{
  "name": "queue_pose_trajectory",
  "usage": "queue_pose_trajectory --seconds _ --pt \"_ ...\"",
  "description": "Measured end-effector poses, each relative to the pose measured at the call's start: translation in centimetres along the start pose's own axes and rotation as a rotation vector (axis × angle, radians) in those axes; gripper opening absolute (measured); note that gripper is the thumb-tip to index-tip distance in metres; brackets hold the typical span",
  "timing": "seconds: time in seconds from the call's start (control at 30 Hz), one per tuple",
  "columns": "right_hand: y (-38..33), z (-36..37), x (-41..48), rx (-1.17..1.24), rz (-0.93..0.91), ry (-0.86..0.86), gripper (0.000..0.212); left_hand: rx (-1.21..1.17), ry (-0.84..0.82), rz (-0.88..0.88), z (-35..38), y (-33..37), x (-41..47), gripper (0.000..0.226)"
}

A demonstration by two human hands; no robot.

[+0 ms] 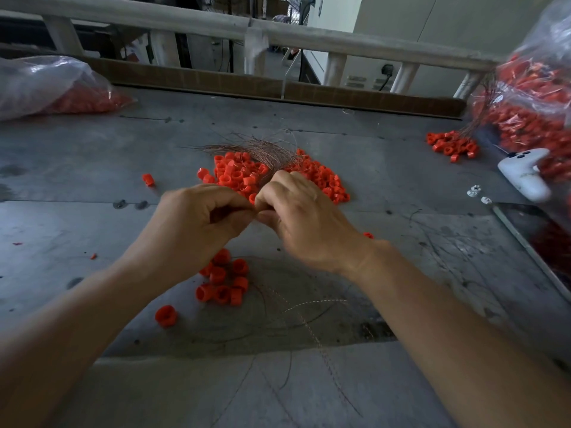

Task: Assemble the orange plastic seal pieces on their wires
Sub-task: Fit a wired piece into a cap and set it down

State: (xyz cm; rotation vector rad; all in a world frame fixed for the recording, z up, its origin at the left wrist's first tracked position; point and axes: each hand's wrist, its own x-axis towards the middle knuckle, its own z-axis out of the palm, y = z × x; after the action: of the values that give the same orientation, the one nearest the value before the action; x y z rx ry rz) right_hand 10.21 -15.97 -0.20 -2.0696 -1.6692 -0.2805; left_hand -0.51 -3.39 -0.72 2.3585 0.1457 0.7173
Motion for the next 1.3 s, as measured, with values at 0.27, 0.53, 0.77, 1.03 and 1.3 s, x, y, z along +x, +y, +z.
queue_pose_trajectory --seconds 0.27,0.53,0.77,1.03,1.3 --pt "0.3 0.5 0.1 0.038 0.004 0.017 0.012 0.064 -0.041 -0.051 0.3 -0.2 0.1 0.011" --pt "2.0 0.3 0.1 0.104 0.164 -0.096 0.014 -0.209 -0.016 -0.215 -0.3 0.6 0.1 0.010" --pt "2.3 0.5 0.3 0.135 0.297 -0.040 0.014 -0.401 0.042 -0.174 -0.8 0.9 0.3 0.027" --pt "3.9 0.7 0.0 0.144 0.365 -0.067 0.021 -0.716 -0.034 -0.065 -1.8 1.1 0.1 0.014" --pt "2.6 -0.9 0.0 0.244 0.285 0.241 0.030 -0.748 -0.024 -0.110 -1.9 0.6 0.0 0.014"
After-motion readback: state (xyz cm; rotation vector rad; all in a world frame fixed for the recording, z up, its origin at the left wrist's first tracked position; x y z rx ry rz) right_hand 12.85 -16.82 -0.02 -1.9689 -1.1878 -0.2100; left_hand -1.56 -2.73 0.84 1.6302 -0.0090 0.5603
